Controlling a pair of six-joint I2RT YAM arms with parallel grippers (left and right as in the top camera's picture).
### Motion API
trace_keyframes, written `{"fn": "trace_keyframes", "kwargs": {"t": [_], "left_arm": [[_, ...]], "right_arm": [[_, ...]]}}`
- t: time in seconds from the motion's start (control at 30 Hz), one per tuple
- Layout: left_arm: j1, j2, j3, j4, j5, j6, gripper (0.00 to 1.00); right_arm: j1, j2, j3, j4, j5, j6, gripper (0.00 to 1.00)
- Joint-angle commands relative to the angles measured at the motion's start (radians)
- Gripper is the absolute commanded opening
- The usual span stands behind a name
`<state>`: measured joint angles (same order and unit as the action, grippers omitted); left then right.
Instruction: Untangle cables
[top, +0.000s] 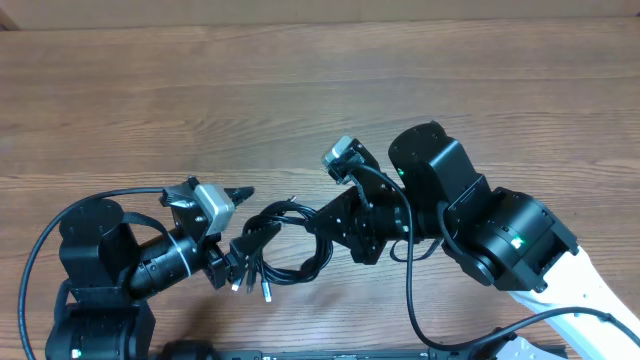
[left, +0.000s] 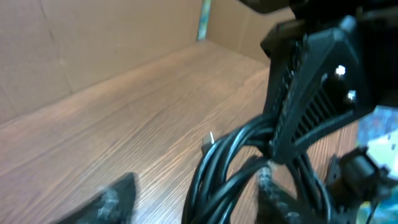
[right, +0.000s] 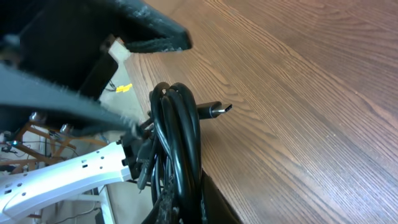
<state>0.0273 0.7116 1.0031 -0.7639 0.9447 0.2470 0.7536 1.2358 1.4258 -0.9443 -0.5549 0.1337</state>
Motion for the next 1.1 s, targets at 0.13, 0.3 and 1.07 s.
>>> {"fn": "trace_keyframes", "kwargs": {"t": [0.13, 0.3, 1.07], "left_arm": [[0.005, -0.005, 0.005, 0.000, -0.002, 0.008, 0.74], [0.005, -0.005, 0.005, -0.017, -0.002, 0.016, 0.70], [0.005, -0.005, 0.005, -0.047, -0.006, 0.083, 0.04]], "right_arm": [[0.003, -0.025, 0.036, 0.028, -0.024, -0.003, 0.04], [0.003, -0.025, 0.053, 0.038, -0.026, 0.018, 0.04], [-0.034, -0.025, 0.126, -0.024, 0.079, 0.019, 0.04]]}}
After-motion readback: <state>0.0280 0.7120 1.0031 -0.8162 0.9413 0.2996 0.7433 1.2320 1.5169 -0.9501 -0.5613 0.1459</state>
